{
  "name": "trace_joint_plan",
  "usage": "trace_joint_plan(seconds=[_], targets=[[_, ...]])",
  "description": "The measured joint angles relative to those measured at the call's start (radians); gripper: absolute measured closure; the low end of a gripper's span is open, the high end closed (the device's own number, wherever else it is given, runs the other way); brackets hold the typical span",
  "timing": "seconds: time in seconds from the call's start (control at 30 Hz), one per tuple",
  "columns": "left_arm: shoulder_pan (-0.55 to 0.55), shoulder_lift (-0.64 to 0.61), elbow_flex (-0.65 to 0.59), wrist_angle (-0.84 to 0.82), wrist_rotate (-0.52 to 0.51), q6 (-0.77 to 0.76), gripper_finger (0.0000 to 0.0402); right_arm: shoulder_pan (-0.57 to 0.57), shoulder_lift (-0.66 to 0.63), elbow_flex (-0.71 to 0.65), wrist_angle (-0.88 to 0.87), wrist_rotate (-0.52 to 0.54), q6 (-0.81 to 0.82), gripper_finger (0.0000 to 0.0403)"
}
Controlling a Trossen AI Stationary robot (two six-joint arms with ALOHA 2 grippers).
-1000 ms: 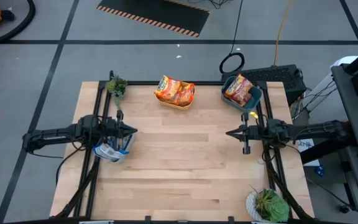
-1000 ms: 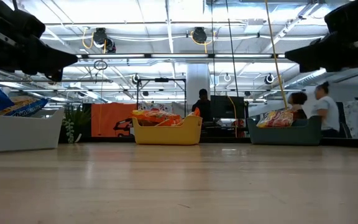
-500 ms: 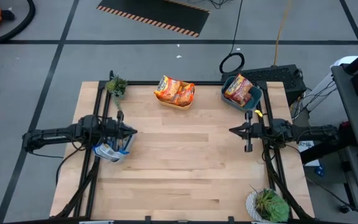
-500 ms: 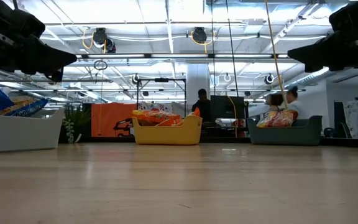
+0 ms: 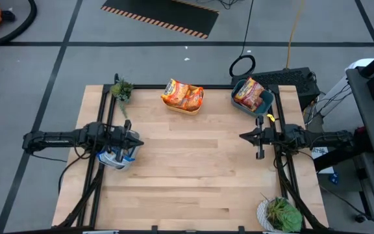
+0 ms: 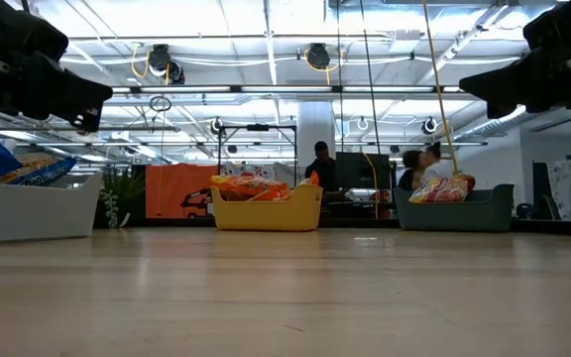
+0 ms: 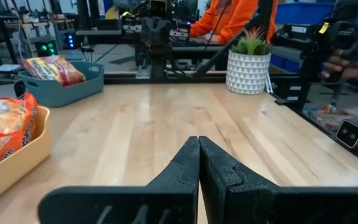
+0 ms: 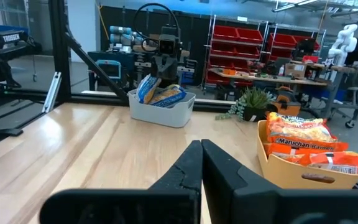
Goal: Sort Maruchan noodles
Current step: Return to Home Position
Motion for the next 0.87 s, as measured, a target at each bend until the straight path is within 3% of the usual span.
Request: trace_joint_plan(seconds=[0.17, 0.4, 0.87], targets=[[-0.043, -0.001, 0.000, 0.022, -0.063, -0.026, 0.0399, 0.000, 0.000, 0.000, 0.002, 0.001, -0.002, 0.0403], [-0.155, -0.002, 0.000, -0.003, -0.247, -0.020, 0.0399, 0.000, 0.000, 0.000, 0.004, 0.001, -0.002, 0.0403], [-0.166, -0.120, 0.011, -0.044, -0.258, 0.051, 0.0399, 0.000, 0.000, 0.000, 0.005, 0.000, -0.002, 0.0403]])
